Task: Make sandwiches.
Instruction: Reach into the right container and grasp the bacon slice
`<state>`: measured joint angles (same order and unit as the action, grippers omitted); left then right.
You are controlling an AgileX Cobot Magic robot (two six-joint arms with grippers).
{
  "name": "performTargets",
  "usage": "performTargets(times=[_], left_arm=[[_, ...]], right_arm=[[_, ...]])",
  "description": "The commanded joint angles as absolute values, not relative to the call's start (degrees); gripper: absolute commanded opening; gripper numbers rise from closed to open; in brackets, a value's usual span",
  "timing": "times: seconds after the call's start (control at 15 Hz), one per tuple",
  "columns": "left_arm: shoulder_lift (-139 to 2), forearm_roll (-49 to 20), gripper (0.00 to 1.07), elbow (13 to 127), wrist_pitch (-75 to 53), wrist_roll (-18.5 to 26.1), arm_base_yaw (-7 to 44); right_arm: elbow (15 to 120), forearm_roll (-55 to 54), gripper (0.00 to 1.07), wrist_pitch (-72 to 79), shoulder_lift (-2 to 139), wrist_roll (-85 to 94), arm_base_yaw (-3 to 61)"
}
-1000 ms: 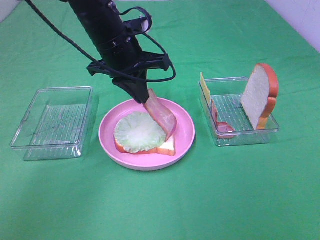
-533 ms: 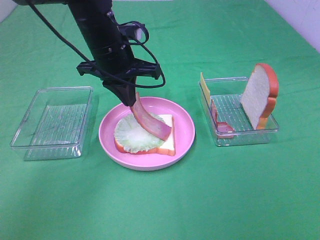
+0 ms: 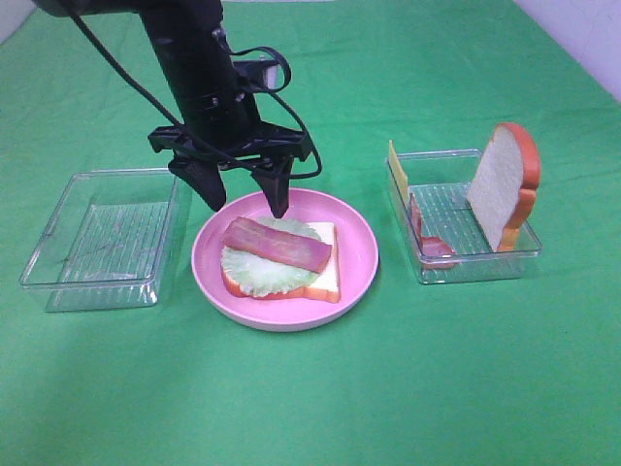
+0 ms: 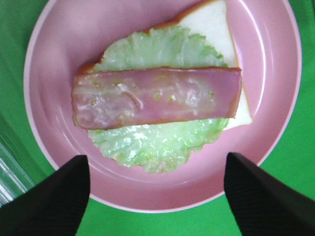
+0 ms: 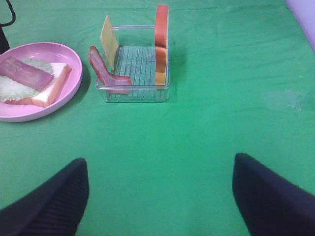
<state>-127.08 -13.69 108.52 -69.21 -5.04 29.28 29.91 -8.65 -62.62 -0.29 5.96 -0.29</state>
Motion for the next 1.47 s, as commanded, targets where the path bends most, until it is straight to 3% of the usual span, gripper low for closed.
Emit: performTargets(times=[0.07, 0.33, 0.8, 1.27, 1.47], left_arm=[[-124.1, -13.35, 0.75, 109.72, -73.91, -5.84, 29.39], [-115.74, -8.94, 0.75, 109.66, -73.91, -8.54, 29.45], [-94.77, -5.56, 0.75, 104.34, -73.91, -8.37, 29.85], [-66.12, -4.01, 0.75, 68.35, -73.8, -8.48, 29.85], [-57.47, -3.55, 0.75, 59.07, -73.34, -8.48, 29.85]], right_arm=[[29.74, -8.71, 0.76, -62.11, -0.74, 6.07, -0.57], [29.74, -8.71, 0.76, -62.11, -0.74, 6.07, -0.57], [29.74, -8.71, 0.76, -62.11, -0.74, 6.07, -0.57], [29.74, -8.71, 0.76, -62.11, -0.74, 6.07, -0.57], [29.74, -8.71, 0.76, -62.11, -0.74, 6.07, -0.57]])
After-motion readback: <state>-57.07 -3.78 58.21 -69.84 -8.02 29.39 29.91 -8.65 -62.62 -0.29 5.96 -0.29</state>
